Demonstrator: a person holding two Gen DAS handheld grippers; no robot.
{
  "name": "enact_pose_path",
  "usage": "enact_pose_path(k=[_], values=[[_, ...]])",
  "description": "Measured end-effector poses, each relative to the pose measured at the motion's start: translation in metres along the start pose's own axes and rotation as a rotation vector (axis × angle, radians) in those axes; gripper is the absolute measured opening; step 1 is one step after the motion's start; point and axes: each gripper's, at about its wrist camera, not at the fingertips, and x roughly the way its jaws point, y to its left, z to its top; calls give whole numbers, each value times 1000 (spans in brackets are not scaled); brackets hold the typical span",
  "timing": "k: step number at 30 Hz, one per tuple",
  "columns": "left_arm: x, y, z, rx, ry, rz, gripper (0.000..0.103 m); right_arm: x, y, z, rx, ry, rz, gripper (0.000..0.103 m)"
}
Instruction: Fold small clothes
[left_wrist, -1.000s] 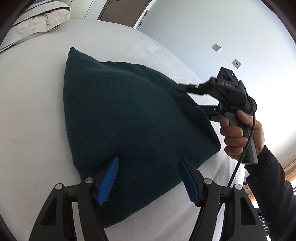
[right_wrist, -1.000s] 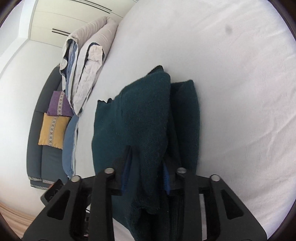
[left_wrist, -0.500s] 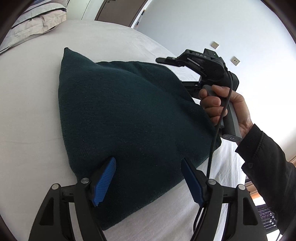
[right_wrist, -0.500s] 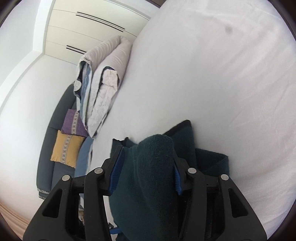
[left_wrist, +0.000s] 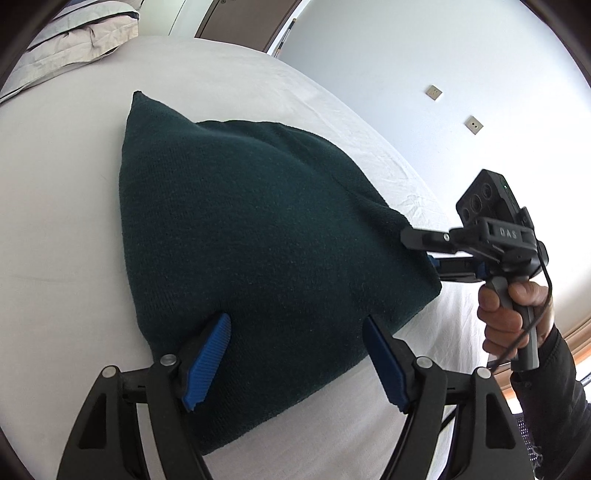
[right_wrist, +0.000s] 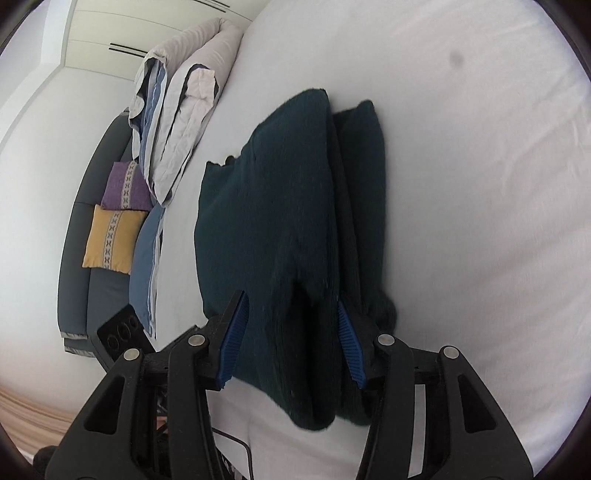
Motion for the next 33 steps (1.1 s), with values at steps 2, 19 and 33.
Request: enact_pose_path(k=[2, 19, 33], values=[[0, -1, 1, 2, 4, 5, 76, 2, 2, -16, -30, 6, -64, 27], [1, -10, 1, 30, 21, 16, 76, -17, -49, -65, 32, -102, -15, 6], [4, 15, 89, 5, -59, 70, 67, -73, 22, -36, -104, -233, 78, 13]])
